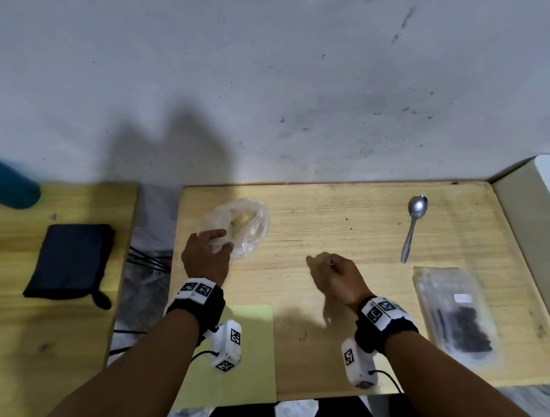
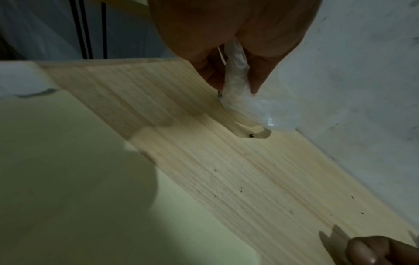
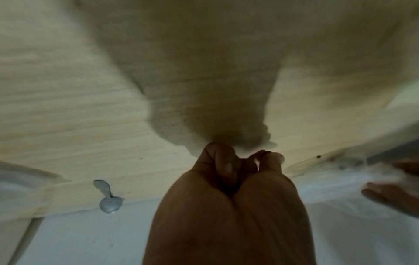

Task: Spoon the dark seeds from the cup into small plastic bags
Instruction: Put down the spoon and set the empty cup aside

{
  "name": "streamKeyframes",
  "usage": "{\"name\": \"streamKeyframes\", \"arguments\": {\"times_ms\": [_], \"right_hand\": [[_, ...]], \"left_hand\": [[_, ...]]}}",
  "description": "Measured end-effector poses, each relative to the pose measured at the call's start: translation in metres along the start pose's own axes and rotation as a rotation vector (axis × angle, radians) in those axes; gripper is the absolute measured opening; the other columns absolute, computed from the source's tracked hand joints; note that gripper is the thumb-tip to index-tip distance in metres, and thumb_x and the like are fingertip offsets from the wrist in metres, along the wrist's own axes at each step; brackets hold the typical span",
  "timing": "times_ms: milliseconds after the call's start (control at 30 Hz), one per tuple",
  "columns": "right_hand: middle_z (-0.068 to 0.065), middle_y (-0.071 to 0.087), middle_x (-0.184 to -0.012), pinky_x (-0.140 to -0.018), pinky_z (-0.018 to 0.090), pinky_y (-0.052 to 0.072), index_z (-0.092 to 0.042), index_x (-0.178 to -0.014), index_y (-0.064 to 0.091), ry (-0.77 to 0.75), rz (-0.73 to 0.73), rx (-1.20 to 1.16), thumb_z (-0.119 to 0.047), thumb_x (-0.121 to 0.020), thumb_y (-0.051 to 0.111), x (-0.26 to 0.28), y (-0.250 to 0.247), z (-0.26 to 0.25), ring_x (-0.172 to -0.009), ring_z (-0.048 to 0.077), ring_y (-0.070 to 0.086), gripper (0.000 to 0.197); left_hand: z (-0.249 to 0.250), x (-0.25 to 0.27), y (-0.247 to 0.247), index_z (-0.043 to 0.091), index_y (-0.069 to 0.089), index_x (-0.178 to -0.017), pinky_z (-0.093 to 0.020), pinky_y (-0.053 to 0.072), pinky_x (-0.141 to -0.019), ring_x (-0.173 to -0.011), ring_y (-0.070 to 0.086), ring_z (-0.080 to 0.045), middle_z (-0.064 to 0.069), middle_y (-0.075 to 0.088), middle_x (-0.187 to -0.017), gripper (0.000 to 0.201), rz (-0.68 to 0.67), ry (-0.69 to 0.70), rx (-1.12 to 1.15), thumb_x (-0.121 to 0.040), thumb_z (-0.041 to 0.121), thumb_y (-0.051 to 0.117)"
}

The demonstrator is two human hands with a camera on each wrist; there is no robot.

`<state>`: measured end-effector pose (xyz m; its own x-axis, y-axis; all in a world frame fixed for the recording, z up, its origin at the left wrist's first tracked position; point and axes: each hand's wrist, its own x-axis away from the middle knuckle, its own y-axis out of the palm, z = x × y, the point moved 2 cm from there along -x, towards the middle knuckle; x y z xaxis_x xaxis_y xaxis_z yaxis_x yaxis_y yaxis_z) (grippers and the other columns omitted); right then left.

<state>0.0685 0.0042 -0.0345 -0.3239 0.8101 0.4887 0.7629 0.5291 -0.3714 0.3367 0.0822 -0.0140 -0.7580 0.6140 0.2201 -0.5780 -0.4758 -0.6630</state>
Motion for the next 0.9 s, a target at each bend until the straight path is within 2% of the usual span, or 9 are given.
{"name": "streamKeyframes", "arguments": {"times_ms": [100,233,333,400,467,533,633,733,900], "right_hand": [[-0.001,0.043,-0.056,-0.041,0.022,0.023,-0.012,-0.075,0.057,0.258,-0.039,-0.558,-0.019,-0.098,0.042,-0.006,-0.002,-0.015,-0.045,0.012,0.034,0.029],[0.0,0.04,-0.057,-0.039,0.02,0.016,-0.014,-0.065,0.044,0.332,-0.094,-0.713,-0.017,-0.089,0.038,-0.022,0.002,-0.028,-0.04,0.01,0.024,0.024],[-0.002,0.04,-0.049,-0.042,0.02,0.02,-0.015,-0.058,0.048,0.243,-0.04,-0.46,-0.01,-0.085,0.048,-0.031,0.011,-0.043,-0.04,0.014,0.027,0.028],[-0.007,0.049,-0.045,-0.044,0.021,0.03,-0.013,-0.055,0.06,0.133,-0.052,-0.298,-0.004,-0.084,0.058,-0.04,0.023,-0.052,-0.041,0.014,0.04,0.03],[-0.013,0.069,-0.063,-0.057,0.021,0.049,-0.019,-0.063,0.074,0.01,-0.097,-0.161,-0.011,-0.082,0.073,-0.05,0.04,-0.056,-0.058,0.004,0.063,0.021],[-0.014,0.075,-0.085,-0.07,0.021,0.055,-0.023,-0.072,0.077,-0.093,-0.1,-0.005,-0.026,-0.077,0.083,-0.061,0.058,-0.054,-0.071,0.001,0.067,0.008],[-0.011,0.073,-0.097,-0.079,0.03,0.057,-0.024,-0.089,0.077,-0.16,-0.121,0.113,-0.029,-0.073,0.085,-0.07,0.079,-0.055,-0.068,0.007,0.064,0.018],[-0.012,0.072,-0.11,-0.088,0.021,0.05,-0.025,-0.103,0.077,-0.209,-0.153,0.313,-0.025,-0.076,0.082,-0.072,0.089,-0.061,-0.087,0.004,0.064,0.027],[-0.014,0.07,-0.116,-0.095,0.022,0.047,-0.031,-0.102,0.078,-0.239,-0.127,0.431,-0.034,-0.08,0.078,-0.072,0.091,-0.062,-0.109,0.007,0.062,0.022]], "left_hand": [[0.0,-0.005,-0.002,0.024,0.074,-0.096,-0.038,0.049,-0.093,-0.095,0.063,-0.027,-0.004,0.064,-0.106,0.025,0.042,-0.027,0.051,-0.071,0.022,0.08],[-0.002,-0.014,-0.005,0.025,0.073,-0.094,-0.038,0.049,-0.096,-0.103,0.062,-0.025,-0.007,0.066,-0.109,0.023,0.073,-0.098,0.137,-0.073,0.024,0.079],[-0.002,-0.019,-0.007,0.022,0.072,-0.095,-0.026,0.047,-0.088,-0.101,0.062,-0.022,-0.007,0.064,-0.11,0.022,0.081,-0.127,0.165,-0.074,0.02,0.078],[-0.002,-0.021,-0.009,0.019,0.073,-0.098,-0.021,0.041,-0.081,-0.097,0.059,-0.018,-0.005,0.062,-0.112,0.023,0.084,-0.14,0.171,-0.076,0.017,0.077],[-0.002,-0.022,-0.01,0.018,0.072,-0.099,-0.021,0.04,-0.08,-0.094,0.055,-0.013,-0.003,0.059,-0.113,0.022,0.075,-0.151,0.181,-0.077,0.016,0.076],[-0.006,-0.025,-0.011,0.02,0.072,-0.098,-0.024,0.043,-0.082,-0.098,0.058,-0.017,-0.005,0.06,-0.114,0.021,0.071,-0.157,0.193,-0.077,0.017,0.076],[-0.009,-0.029,-0.012,0.022,0.071,-0.094,-0.033,0.051,-0.088,-0.102,0.06,-0.022,-0.008,0.061,-0.114,0.02,0.089,-0.168,0.217,-0.076,0.017,0.077],[-0.011,-0.032,-0.012,0.023,0.071,-0.091,-0.032,0.05,-0.086,-0.102,0.061,-0.022,-0.008,0.062,-0.112,0.019,0.105,-0.162,0.225,-0.075,0.017,0.078],[-0.014,-0.032,-0.014,0.025,0.07,-0.088,-0.03,0.048,-0.085,-0.1,0.059,-0.024,-0.01,0.063,-0.108,0.018,0.112,-0.118,0.216,-0.075,0.015,0.077]]}}
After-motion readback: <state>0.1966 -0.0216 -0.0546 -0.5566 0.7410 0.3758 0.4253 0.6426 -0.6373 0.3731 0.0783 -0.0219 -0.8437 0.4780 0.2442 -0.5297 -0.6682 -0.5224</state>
